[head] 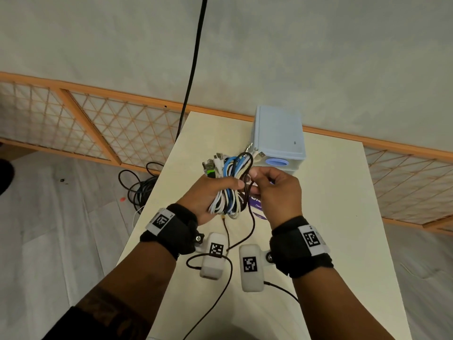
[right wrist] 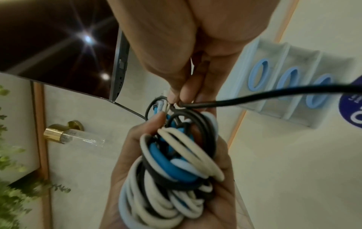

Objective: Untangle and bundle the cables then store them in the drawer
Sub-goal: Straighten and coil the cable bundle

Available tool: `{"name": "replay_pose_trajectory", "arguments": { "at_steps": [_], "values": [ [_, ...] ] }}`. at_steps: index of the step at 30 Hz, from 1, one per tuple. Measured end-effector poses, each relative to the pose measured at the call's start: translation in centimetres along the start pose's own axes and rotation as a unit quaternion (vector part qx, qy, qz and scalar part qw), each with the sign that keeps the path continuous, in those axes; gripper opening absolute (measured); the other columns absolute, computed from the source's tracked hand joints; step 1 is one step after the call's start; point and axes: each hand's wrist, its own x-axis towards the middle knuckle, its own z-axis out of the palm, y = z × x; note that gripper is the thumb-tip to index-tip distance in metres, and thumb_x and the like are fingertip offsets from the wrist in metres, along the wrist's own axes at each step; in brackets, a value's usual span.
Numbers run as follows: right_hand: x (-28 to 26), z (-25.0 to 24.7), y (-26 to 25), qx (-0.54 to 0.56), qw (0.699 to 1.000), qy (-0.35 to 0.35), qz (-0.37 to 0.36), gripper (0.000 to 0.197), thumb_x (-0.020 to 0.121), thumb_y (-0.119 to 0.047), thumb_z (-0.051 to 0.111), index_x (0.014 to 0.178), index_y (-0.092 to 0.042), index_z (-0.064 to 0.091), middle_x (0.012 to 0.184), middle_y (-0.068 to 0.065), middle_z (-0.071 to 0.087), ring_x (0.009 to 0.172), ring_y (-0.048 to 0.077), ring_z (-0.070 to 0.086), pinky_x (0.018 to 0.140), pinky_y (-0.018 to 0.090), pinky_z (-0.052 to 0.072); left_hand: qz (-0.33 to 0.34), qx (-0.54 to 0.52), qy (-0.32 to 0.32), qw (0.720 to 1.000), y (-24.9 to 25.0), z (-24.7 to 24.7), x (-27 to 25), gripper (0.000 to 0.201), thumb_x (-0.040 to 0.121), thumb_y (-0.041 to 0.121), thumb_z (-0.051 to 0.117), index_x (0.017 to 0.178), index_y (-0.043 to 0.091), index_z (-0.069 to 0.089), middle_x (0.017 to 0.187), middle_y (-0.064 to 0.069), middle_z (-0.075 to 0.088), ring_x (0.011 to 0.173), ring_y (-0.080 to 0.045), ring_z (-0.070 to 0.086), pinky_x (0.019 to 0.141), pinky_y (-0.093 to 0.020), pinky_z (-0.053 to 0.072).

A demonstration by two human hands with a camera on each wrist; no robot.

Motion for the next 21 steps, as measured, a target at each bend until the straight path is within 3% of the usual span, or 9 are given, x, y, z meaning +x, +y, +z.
{"name": "replay_pose_trajectory", "arguments": {
  "at_steps": [2, 4, 6, 8, 10, 12, 14, 18, 21],
  "values": [
    [-0.2, 0.0, 0.2, 0.017, 1.000, 0.007, 0.011, 0.009, 0.093, -0.008, 0.070, 0.099, -0.005, 0.076, 0.087, 0.010, 0.075, 0.057, 0.007, 0.068, 0.057, 0.015, 0.054, -0.008, 0.045, -0.007, 0.999, 0.6, 0.0, 0.0, 0.035, 0.089, -0.005, 0.066, 0.124, -0.004, 0.070, 0.107, -0.029, 0.070, 0.079, -0.027, 0.074, 0.065, -0.032, 0.059],
    [-0.3, -0.1, 0.2, 0.026, 1.000, 0.007, 0.013, 0.009, 0.092, -0.004, 0.069, 0.100, -0.002, 0.074, 0.081, 0.013, 0.073, 0.056, 0.011, 0.063, 0.056, 0.018, 0.055, -0.011, 0.070, -0.018, 0.997, 0.8, -0.1, 0.1, 0.042, 0.082, 0.002, 0.074, 0.123, -0.003, 0.070, 0.116, -0.036, 0.070, 0.100, -0.037, 0.074, 0.088, -0.044, 0.059],
    [-0.2, -0.1, 0.3, 0.034, 0.999, 0.011, 0.012, 0.011, 0.091, -0.002, 0.070, 0.101, 0.001, 0.072, 0.080, 0.018, 0.070, 0.054, 0.013, 0.061, 0.055, 0.022, 0.057, -0.024, 0.078, -0.028, 0.996, 0.6, -0.2, 0.2, 0.056, 0.073, 0.010, 0.081, 0.126, -0.002, 0.069, 0.128, -0.041, 0.062, 0.122, -0.052, 0.063, 0.112, -0.060, 0.045],
    [-0.1, -0.2, 0.3, 0.022, 0.999, 0.023, 0.004, 0.010, 0.089, -0.004, 0.073, 0.098, -0.003, 0.072, 0.082, 0.020, 0.071, 0.055, 0.014, 0.063, 0.057, 0.034, 0.061, -0.037, 0.076, -0.032, 0.996, 0.1, -0.2, 0.5, 0.057, 0.072, 0.013, 0.084, 0.126, -0.001, 0.071, 0.131, -0.040, 0.061, 0.130, -0.060, 0.053, 0.118, -0.064, 0.035],
    [0.0, -0.3, 0.3, 0.012, 0.999, 0.039, -0.010, 0.009, 0.086, -0.007, 0.077, 0.093, -0.007, 0.072, 0.080, 0.015, 0.073, 0.057, 0.016, 0.066, 0.064, 0.046, 0.063, -0.054, 0.066, -0.040, 0.996, 0.2, 0.1, 0.3, 0.045, 0.077, 0.009, 0.082, 0.121, 0.002, 0.074, 0.128, -0.033, 0.068, 0.126, -0.054, 0.060, 0.112, -0.053, 0.045],
    [-0.1, -0.3, 0.2, 0.022, 0.998, 0.049, -0.029, 0.012, 0.082, -0.007, 0.081, 0.088, -0.006, 0.070, 0.078, 0.012, 0.074, 0.058, 0.018, 0.068, 0.067, 0.046, 0.062, -0.073, 0.056, -0.059, 0.994, 0.4, 0.3, 0.0, 0.026, 0.087, 0.001, 0.073, 0.113, 0.005, 0.076, 0.114, -0.018, 0.077, 0.105, -0.034, 0.075, 0.093, -0.038, 0.058],
    [-0.2, -0.2, 0.2, 0.029, 0.997, 0.052, -0.049, 0.014, 0.080, -0.008, 0.083, 0.085, -0.008, 0.069, 0.077, 0.008, 0.074, 0.058, 0.015, 0.069, 0.071, 0.042, 0.062, -0.072, 0.047, -0.060, 0.995, 0.4, 0.3, 0.0, 0.020, 0.089, -0.002, 0.069, 0.106, 0.005, 0.075, 0.093, -0.010, 0.078, 0.081, -0.020, 0.076, 0.076, -0.030, 0.060],
    [-0.3, -0.2, 0.9, 0.033, 0.997, 0.052, -0.050, 0.018, 0.076, -0.012, 0.087, 0.081, -0.015, 0.070, 0.078, 0.006, 0.073, 0.065, 0.016, 0.069, 0.076, 0.043, 0.060, -0.035, 0.074, -0.029, 0.996, -0.4, 0.7, 0.0, 0.048, 0.061, 0.016, 0.083, 0.104, -0.002, 0.074, 0.087, -0.018, 0.068, 0.080, -0.028, 0.063, 0.084, -0.041, 0.048],
    [0.0, -0.1, 1.8, 0.026, 0.998, 0.043, -0.045, 0.025, 0.074, -0.023, 0.088, 0.088, -0.014, 0.069, 0.088, 0.014, 0.071, 0.075, 0.021, 0.066, 0.080, 0.047, 0.059, -0.017, 0.043, -0.015, 0.999, -1.2, 0.9, 0.0, 0.027, 0.061, 0.014, 0.076, 0.087, 0.008, 0.074, 0.078, -0.014, 0.062, 0.072, -0.026, 0.058, 0.080, -0.043, 0.046]
  ]
}}
